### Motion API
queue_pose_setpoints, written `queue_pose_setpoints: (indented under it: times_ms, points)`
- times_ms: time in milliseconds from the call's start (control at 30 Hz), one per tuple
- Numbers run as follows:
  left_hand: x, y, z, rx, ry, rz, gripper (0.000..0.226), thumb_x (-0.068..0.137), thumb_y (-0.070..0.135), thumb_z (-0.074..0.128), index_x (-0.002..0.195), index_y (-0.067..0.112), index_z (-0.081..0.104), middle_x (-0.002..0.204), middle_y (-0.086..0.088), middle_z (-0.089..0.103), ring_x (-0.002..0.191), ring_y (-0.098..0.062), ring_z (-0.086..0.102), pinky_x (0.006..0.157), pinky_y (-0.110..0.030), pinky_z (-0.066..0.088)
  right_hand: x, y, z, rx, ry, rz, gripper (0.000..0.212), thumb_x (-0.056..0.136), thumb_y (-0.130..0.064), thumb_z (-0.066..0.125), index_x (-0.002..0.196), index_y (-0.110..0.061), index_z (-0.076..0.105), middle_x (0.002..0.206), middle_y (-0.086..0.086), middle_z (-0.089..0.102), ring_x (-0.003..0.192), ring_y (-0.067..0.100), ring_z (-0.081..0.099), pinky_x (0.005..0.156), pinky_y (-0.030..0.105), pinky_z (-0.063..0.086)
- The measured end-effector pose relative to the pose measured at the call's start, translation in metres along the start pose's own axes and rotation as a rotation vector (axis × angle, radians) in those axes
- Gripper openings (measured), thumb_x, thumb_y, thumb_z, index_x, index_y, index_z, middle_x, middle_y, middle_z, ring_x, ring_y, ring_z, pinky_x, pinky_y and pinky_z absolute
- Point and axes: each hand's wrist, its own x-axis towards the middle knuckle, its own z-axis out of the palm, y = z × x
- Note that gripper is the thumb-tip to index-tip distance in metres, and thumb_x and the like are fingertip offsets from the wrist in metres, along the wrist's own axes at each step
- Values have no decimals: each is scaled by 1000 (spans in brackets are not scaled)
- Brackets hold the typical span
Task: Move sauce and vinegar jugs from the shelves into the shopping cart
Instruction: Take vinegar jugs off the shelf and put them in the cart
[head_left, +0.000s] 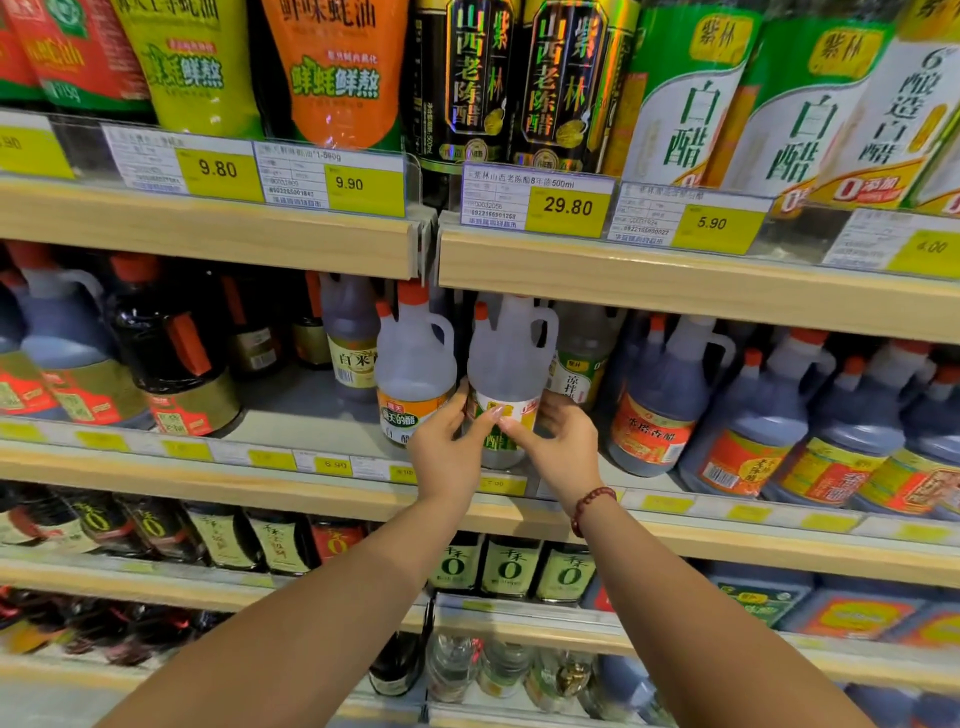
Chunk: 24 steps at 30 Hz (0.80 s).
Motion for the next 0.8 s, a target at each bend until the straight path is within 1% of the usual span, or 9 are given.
queue_pose_setpoints:
  times_ms: [67,167,267,367,500,567,633,700,800]
  points:
    - [1,-2,0,-20,18,10,49,80,8,72,127,6,57,114,9,59,111,-5,55,87,-7,43,2,1,2,-20,15,-15,47,71,-30,80,112,-14,63,100,-7,68,92,0,62,80,17,51]
    - [0,-5,2,-43,45,16,48,79,7,73,125,4,59,113,8,61,108,-5,57,90,-15,43,3,6,4,-50,36,-17,48,69,-37,81,107,-13,65,100,-3,70,93,8,64,83,27,54]
    - [0,-7,2,-23,68,15,47,79,7,73,124,3,59,102,17,59,101,-5,57,91,-21,44,3,4,4,-41,34,-18,50,70,-35,81,111,-13,63,101,-6,68,94,5,63,78,16,50]
    - [-1,-8,1,-2,57,12,49,78,8,73,125,3,58,109,10,59,108,-9,56,96,-25,44,-1,3,3,-15,22,-8,48,72,-32,80,112,-15,61,102,-6,66,92,1,61,73,9,45]
    - [0,-2,-7,57,8,-1,51,77,10,75,125,3,58,122,-2,62,113,-12,57,99,-28,46,-3,-2,-1,-22,-20,11,56,74,-30,78,123,-12,58,113,-3,65,103,7,60,88,20,49]
    - [0,2,-15,81,-12,-25,52,76,11,76,125,4,58,122,-9,64,112,-18,61,96,-27,47,-7,-7,-5,-17,-19,32,60,73,-29,79,125,-11,57,116,-2,64,106,10,59,91,23,49]
    - [-2,6,-25,117,-39,-36,53,74,12,78,124,5,59,118,-10,66,107,-18,63,92,-25,48,-15,-11,-9,5,14,38,60,72,-25,80,124,-7,57,117,3,64,108,14,60,86,18,50]
    - [-5,11,-36,151,-69,-44,50,73,13,79,120,5,63,112,-10,69,97,-14,65,86,-20,50,-28,-14,-13,21,57,14,49,72,-18,80,115,-6,61,109,5,67,102,15,62,74,9,50]
    - [-12,19,-55,196,-114,-50,39,73,15,79,110,9,68,102,-3,71,88,-5,66,80,-12,52,-47,-17,-11,78,91,15,38,71,-15,80,106,-13,64,99,4,68,95,13,63,69,13,54]
